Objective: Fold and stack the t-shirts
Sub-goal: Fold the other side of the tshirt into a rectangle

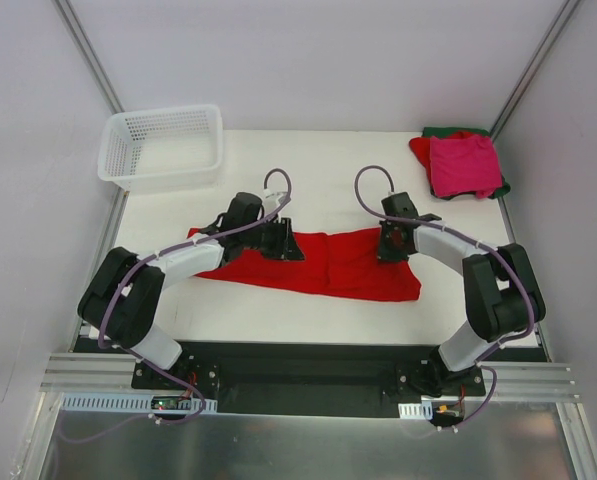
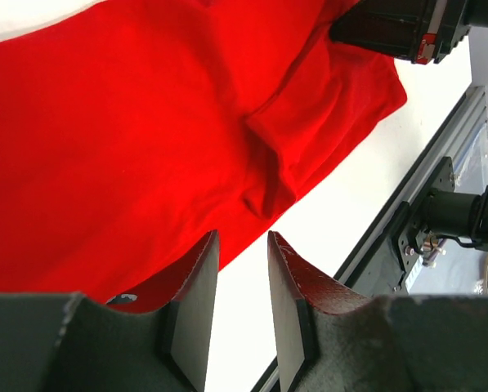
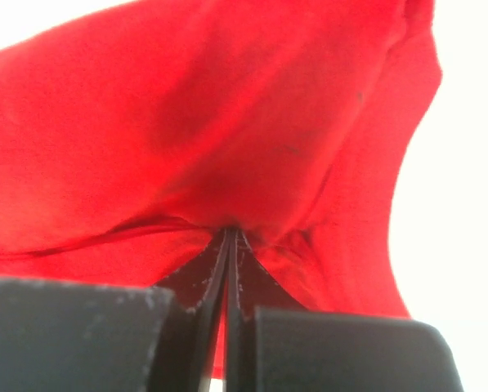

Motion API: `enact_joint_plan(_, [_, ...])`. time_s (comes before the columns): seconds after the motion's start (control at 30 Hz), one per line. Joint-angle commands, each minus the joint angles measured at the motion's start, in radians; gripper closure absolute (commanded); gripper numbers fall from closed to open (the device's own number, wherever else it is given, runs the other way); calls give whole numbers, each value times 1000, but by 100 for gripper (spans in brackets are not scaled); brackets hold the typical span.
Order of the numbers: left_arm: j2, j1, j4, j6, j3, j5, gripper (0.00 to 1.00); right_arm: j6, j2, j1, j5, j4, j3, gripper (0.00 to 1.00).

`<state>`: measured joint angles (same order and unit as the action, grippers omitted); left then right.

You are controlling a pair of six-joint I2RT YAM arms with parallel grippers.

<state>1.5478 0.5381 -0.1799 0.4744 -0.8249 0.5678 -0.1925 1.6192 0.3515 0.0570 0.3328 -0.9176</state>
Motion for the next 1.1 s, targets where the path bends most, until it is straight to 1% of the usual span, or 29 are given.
enact_joint_plan(0.0, [-49,-18,0,-29,6,20,70,-21,1,-2,193,116,-72,99])
enact_joint_plan(0.17, [-54,-32,2,-34,15,15,69,1,4,-3,325,198,-121,99])
enact_joint_plan(0.37, [-64,-41,3,-43,29,12,69,8,16,-9,380,213,-142,99])
enact_joint_plan(0.43, [-72,-46,3,-45,30,18,69,10,-1,-9,388,213,-142,99])
enact_joint_plan(0.5, [-78,-46,3,-48,26,30,71,14,-57,-11,380,206,-130,99])
enact_joint_plan(0.53, [-83,-46,3,-49,20,62,72,30,-85,-9,366,192,-119,99])
enact_joint_plan(0.57, [-83,-46,3,-51,1,82,74,37,-152,-9,321,172,-107,99])
enact_joint_plan(0.63, [-81,-46,3,-45,-23,157,83,48,-217,-17,262,164,-84,99])
enact_joint_plan(0.7, [-77,-46,-1,-27,-62,208,91,57,-312,-29,158,149,-60,99])
enact_joint_plan(0.73, [-65,-44,-33,-19,-71,237,92,62,-343,-39,118,137,-46,99])
enact_joint_plan(0.77, [-57,-44,-59,-7,-85,320,94,71,-372,-42,46,115,-35,99])
enact_joint_plan(0.8, [-46,-44,-113,44,-86,366,94,71,-427,-43,21,111,-27,99])
enact_joint_plan(0.83, [-13,-44,-171,82,-86,426,95,73,-447,-45,3,112,-18,99])
enact_joint_plan(0.87, [13,-38,-337,187,-79,513,96,71,-467,-49,-28,114,-17,99])
enact_joint_plan(0.9, [44,-33,-427,249,-77,550,96,73,-494,-51,-37,117,-15,99])
enact_joint_plan(0.93, [114,-27,-516,307,-77,578,97,73,-508,-52,-43,120,-14,99])
enact_joint_plan(0.97, [156,-6,-719,429,-79,615,98,73,-518,-51,-40,126,-15,99])
enact_joint_plan(1.0, [255,5,-810,494,-82,624,99,73,-524,-52,-37,133,-15,99])
enact_joint_plan(1.03, [311,19,-939,570,-88,629,100,74,-525,-54,-33,141,-21,99])
enact_joint_plan(1.07, [368,39,-1201,749,-91,630,100,76,-525,-54,-26,156,-24,99])
